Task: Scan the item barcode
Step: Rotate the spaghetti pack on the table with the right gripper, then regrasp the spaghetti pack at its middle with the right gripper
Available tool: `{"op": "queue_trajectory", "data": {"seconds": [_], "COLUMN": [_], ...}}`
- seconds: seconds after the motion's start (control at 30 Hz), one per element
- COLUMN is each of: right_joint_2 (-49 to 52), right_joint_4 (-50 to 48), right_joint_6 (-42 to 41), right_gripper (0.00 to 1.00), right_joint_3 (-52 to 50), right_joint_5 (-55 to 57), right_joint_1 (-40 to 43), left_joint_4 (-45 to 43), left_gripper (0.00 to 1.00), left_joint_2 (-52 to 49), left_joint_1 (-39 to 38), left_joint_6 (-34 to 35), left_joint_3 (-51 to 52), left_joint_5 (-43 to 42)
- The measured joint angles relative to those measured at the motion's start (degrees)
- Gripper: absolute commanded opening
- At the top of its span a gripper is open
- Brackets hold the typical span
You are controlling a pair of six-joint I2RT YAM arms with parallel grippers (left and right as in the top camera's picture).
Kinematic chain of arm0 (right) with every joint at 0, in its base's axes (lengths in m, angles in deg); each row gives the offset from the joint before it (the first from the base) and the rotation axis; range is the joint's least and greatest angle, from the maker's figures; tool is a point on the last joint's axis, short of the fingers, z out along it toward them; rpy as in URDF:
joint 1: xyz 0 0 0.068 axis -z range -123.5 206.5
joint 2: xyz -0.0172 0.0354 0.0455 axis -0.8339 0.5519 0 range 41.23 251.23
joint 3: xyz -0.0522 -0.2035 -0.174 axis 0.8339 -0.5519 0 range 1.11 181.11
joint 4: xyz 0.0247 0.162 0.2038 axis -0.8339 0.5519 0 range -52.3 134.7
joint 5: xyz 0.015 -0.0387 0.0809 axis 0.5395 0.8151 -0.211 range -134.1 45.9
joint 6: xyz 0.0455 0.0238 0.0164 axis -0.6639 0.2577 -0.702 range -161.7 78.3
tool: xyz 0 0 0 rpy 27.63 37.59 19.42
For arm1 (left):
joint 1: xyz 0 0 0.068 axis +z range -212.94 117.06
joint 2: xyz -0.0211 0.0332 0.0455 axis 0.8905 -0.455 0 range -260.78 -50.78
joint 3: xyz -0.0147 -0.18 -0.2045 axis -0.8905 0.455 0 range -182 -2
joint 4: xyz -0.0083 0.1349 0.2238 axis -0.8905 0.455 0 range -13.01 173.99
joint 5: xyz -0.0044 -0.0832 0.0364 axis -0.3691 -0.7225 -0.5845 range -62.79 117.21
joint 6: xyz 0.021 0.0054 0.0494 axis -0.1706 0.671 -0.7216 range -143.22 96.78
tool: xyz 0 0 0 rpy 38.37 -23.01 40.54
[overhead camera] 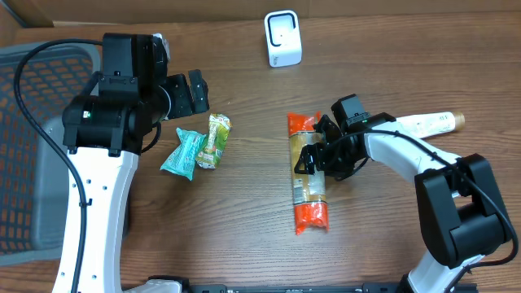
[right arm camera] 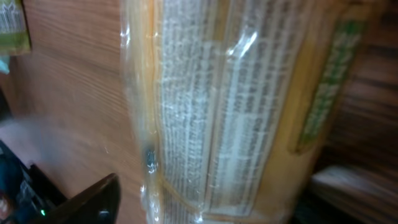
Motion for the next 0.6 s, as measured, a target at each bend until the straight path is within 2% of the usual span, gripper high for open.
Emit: {"op": "queue_trajectory", "data": {"seconds": [0.1, 0.17, 0.27, 0.33, 0.47, 0.53, 0.6], "right_joint_2": [0.0, 0.2, 1.0, 1.9, 3.7, 4.4, 5.0], "right_joint_4": [-3.7, -5.8, -8.8, -12.0, -17.7, -19.6, -20.8], "right_joint_6": [-4.1, -7.4, -12.5, -16.2, -21.1, -23.5, -26.4], "right_gripper": [0.55, 0.51, 0.53, 0.59, 0.57, 0.5, 0.36], "right_joint_3": [-1.3, -2.0, -2.3, -2.3, -1.9, -1.7, -1.6], "right_joint_5": [-0.4, -0.7, -1.3, -2.7, -5.5, -5.9, -5.0], "right_joint_1": [-1.1, -1.7, -2.3, -3.0, -4.8, -5.7, -7.0], "left_joint_4": [0.0, 0.0, 0.0, 0.0, 0.0, 0.0, 0.0], "left_gripper": [0.99, 0.99, 1.0, 1.0, 0.99, 1.0, 1.0], "left_joint_2": [0.0, 0.0, 0.0, 0.0, 0.0, 0.0, 0.0], "left_joint_1": [0.0, 0.0, 0.0, 0.0, 0.0, 0.0, 0.0], "left_joint_6": [0.0, 0.0, 0.0, 0.0, 0.0, 0.0, 0.0], "left_joint_3": [0.0, 0.0, 0.0, 0.0, 0.0, 0.0, 0.0], "left_joint_5": [0.0, 0.0, 0.0, 0.0, 0.0, 0.0, 0.0]}}
